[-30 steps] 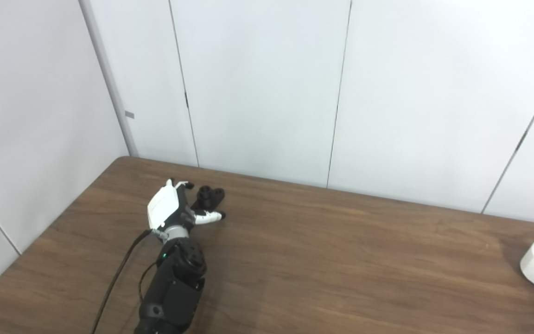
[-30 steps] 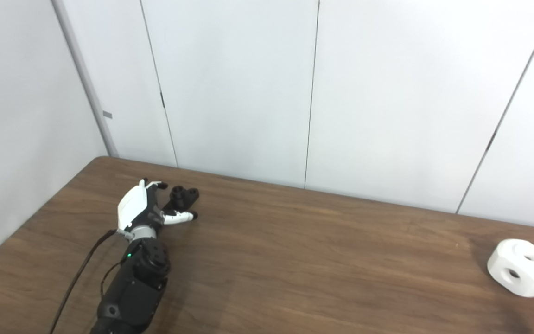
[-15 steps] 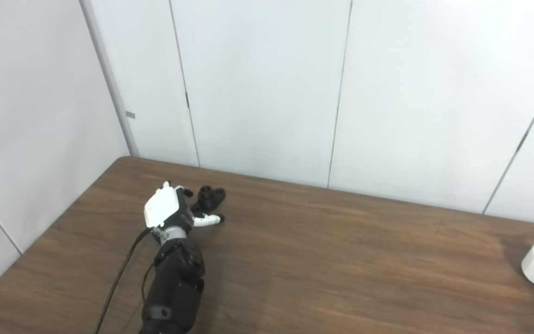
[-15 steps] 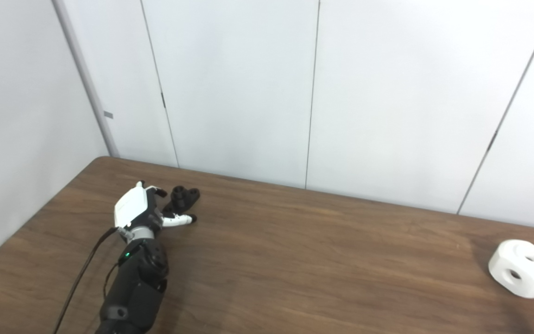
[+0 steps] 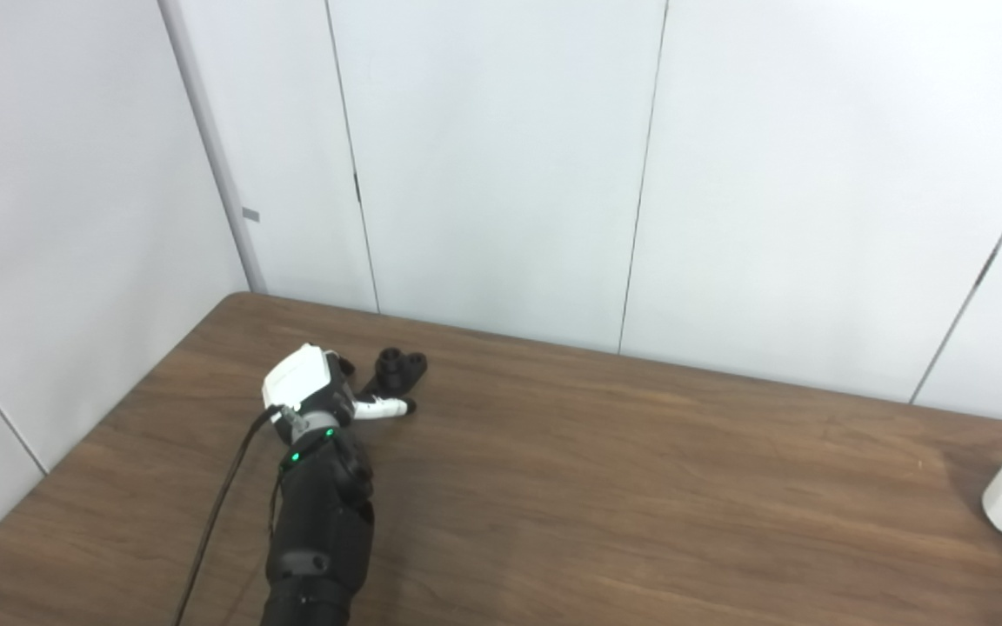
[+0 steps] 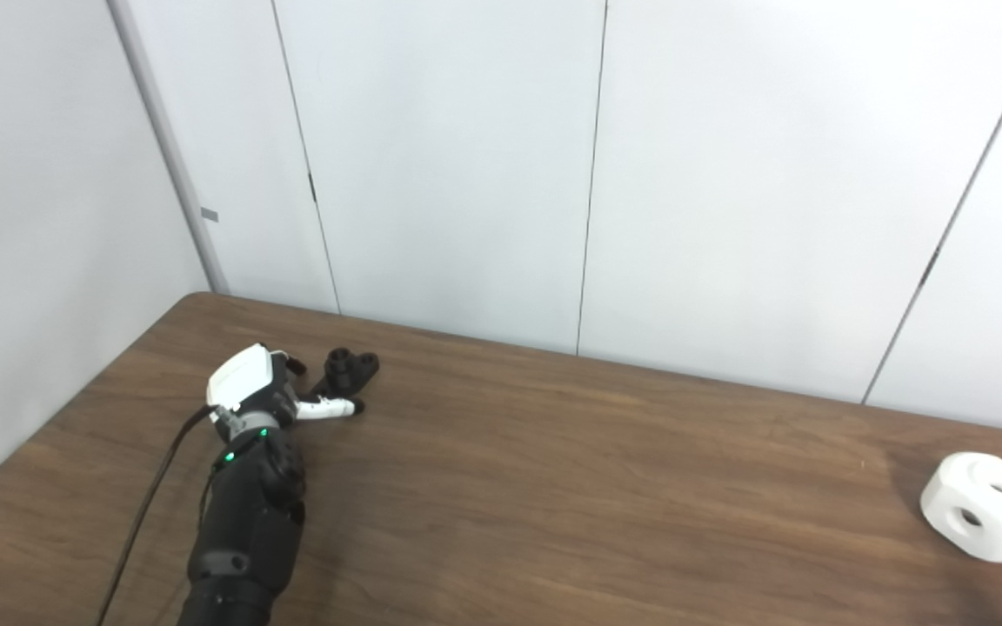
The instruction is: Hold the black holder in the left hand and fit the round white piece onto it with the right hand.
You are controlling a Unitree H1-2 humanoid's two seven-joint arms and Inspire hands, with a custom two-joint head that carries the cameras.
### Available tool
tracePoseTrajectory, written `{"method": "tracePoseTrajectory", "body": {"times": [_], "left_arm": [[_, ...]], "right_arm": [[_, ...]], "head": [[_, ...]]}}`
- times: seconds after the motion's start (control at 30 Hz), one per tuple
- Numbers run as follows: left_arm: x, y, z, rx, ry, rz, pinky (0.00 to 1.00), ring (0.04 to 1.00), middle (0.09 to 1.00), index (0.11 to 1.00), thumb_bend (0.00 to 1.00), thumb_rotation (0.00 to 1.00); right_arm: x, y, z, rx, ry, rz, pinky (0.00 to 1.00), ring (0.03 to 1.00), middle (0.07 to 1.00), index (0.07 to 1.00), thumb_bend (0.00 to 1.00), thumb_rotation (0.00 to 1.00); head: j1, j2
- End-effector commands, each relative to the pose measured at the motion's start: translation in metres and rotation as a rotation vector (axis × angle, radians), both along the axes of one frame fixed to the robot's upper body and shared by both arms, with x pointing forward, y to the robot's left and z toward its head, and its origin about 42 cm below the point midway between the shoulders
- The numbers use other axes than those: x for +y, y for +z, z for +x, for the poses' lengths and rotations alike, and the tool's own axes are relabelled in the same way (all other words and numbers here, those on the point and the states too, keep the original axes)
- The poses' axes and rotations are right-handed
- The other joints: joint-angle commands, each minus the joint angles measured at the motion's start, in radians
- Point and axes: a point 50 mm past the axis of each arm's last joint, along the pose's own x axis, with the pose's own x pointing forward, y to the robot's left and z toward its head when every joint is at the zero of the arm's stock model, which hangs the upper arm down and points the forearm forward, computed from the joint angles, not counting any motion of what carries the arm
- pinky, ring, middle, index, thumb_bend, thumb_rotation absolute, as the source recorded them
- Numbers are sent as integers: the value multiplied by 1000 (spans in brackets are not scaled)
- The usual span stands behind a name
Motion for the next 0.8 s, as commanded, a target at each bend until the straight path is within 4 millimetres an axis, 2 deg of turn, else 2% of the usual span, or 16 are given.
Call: {"method": "tracePoseTrajectory", "body": {"times": [0.0,0.13,0.27,0.5,0.6,0.67,0.77], "left_arm": [[7,5,2,21,19,2,1000,1000,1000,845,896,285],[7,4,3,47,5,11,1000,1000,1000,754,889,293],[2,3,5,43,-14,14,1000,1000,1000,748,881,281],[-13,-2,7,76,-75,6,1000,1000,1000,752,874,255],[-21,-6,8,68,-89,-19,1000,1000,1000,712,879,214],[-26,-9,8,66,-99,-19,1000,1000,1000,736,884,226],[-30,-15,7,53,-108,-19,1000,1000,1000,722,890,216]], "right_arm": [[16,-48,-30,121,-38,121,970,967,949,884,179,1000],[15,-46,-32,120,-41,113,956,963,950,892,191,1000],[16,-46,-34,119,-41,111,951,958,949,893,175,1000],[19,-45,-34,117,-43,111,894,916,914,861,161,1000],[20,-44,-34,115,-46,106,865,897,898,846,149,1000],[20,-44,-34,114,-45,107,842,885,889,840,133,1000],[21,-44,-34,114,-46,107,808,864,869,823,115,997]], "head": [[1,3],[-1,10],[-3,15],[-12,18],[-13,18],[-15,17],[-21,17]]}}
